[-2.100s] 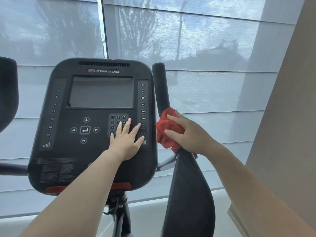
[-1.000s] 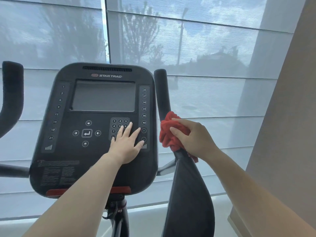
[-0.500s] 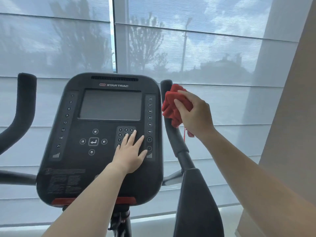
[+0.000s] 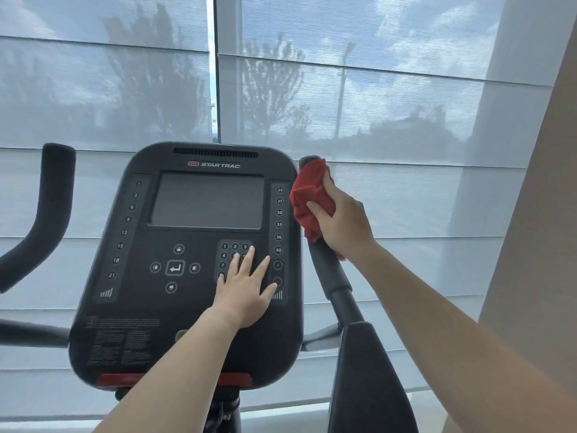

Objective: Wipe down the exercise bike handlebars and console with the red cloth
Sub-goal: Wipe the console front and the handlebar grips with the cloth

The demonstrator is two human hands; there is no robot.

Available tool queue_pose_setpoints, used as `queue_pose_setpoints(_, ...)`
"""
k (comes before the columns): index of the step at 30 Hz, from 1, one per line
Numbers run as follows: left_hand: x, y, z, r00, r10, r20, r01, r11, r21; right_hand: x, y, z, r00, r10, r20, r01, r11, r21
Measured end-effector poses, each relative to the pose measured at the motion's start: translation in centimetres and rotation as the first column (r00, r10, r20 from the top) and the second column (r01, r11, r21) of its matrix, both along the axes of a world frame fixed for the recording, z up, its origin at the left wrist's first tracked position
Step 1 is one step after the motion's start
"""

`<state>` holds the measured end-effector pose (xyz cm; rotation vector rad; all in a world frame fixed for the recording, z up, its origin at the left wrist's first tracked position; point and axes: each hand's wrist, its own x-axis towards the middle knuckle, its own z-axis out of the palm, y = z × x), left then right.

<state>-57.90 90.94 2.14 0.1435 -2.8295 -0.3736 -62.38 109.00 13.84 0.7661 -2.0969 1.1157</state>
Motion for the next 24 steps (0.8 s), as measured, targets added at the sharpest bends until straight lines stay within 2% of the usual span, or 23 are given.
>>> queue_pose_setpoints(7,0.1,0.1,-0.3,1.000,0.008,-0.004,-0.008,1.000,-0.021,1.1,2.5,-3.0,0.990,0.034,0.137,-0.055,0.988,0.146)
queue_pose_setpoints(9,0.2,0.0,-0.2,1.000,0.001,-0.010,-0.001,1.000,-0.019,1.4,3.0,-2.8,0.994,0.028,0.109,-0.043,0.990,0.137)
queue_pose_setpoints(12,0.4,-0.1,-0.2,1.000,-0.010,-0.009,0.009,1.000,-0.014,1.5,2.6,-1.9,0.999,0.053,0.006,-0.054,0.998,0.038)
queue_pose_setpoints(15,0.5,-0.1,-0.2,1.000,-0.013,-0.008,0.013,1.000,-0.011,1.7,1.3,-2.0,0.994,0.093,0.053,-0.098,0.990,0.103)
queue_pose_setpoints(18,0.3,-0.1,-0.2,1.000,-0.009,-0.005,0.009,1.000,-0.009,1.9,0.9,-2.8,0.996,0.055,0.076,-0.068,0.982,0.177)
queue_pose_setpoints(24,0.4,0.1,-0.3,1.000,-0.005,0.001,0.005,1.000,-0.006,2.6,2.7,-3.4,0.995,0.047,0.091,-0.063,0.981,0.184)
